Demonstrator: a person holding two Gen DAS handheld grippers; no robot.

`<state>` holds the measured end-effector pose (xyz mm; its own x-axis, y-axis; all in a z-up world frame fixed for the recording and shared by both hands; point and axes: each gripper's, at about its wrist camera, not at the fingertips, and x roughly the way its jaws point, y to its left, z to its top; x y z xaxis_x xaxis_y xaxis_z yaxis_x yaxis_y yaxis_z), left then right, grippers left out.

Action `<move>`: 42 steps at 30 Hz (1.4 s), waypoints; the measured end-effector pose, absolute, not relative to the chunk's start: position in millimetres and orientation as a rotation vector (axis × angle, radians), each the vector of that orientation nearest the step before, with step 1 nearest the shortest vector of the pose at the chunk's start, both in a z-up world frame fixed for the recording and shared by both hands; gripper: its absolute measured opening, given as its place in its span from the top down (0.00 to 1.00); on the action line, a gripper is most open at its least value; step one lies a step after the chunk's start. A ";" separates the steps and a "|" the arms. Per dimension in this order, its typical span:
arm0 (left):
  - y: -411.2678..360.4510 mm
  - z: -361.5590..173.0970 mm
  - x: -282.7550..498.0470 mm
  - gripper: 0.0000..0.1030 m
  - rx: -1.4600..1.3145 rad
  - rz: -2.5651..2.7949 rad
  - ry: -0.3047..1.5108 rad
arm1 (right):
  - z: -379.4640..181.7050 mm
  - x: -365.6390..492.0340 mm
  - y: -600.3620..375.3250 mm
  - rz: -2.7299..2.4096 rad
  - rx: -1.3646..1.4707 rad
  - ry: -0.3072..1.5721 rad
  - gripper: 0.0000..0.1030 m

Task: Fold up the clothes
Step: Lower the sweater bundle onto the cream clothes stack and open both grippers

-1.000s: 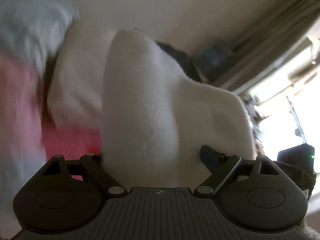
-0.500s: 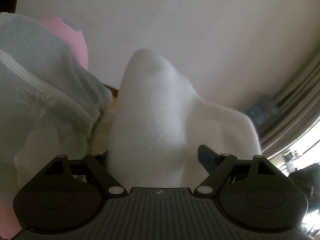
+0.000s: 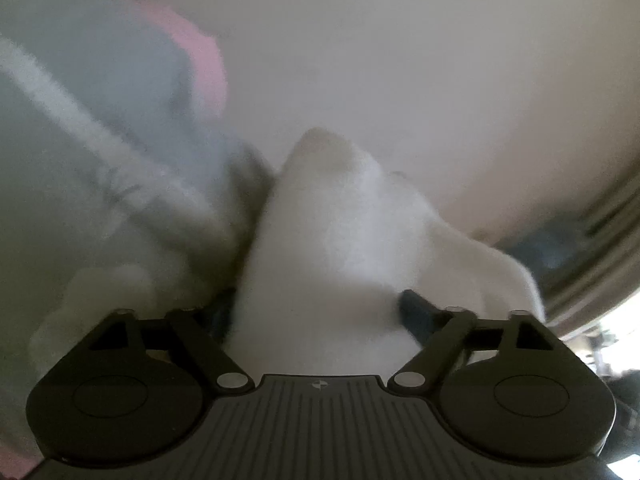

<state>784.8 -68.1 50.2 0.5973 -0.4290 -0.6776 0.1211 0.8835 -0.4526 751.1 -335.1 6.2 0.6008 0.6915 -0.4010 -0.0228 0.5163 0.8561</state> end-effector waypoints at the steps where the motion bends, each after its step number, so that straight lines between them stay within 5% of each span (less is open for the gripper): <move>1: -67.9 48.7 782.8 0.09 -0.372 -0.317 0.879 | -4.7 758.0 -337.5 0.470 0.928 0.847 0.32; 12: -41.8 120.3 736.1 0.12 -0.229 -0.349 0.583 | 45.9 705.3 -368.0 0.436 0.654 0.524 0.29; 20: -122.8 75.0 754.4 0.32 0.088 -0.410 0.610 | 55.6 726.7 -295.3 0.417 0.280 0.461 0.52; 33: -101.5 46.6 792.5 0.19 -0.106 -0.217 0.761 | 20.1 784.9 -264.0 0.354 0.095 0.638 0.56; 42: -81.8 85.3 690.3 0.15 -0.089 -0.416 0.688 | 59.4 641.1 -339.3 0.420 0.171 0.405 0.54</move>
<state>690.3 -81.8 85.3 0.6938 -0.4010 -0.5982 0.3432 0.9143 -0.2150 641.1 -339.3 59.4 0.8349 0.4281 -0.3459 -0.3610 0.9003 0.2430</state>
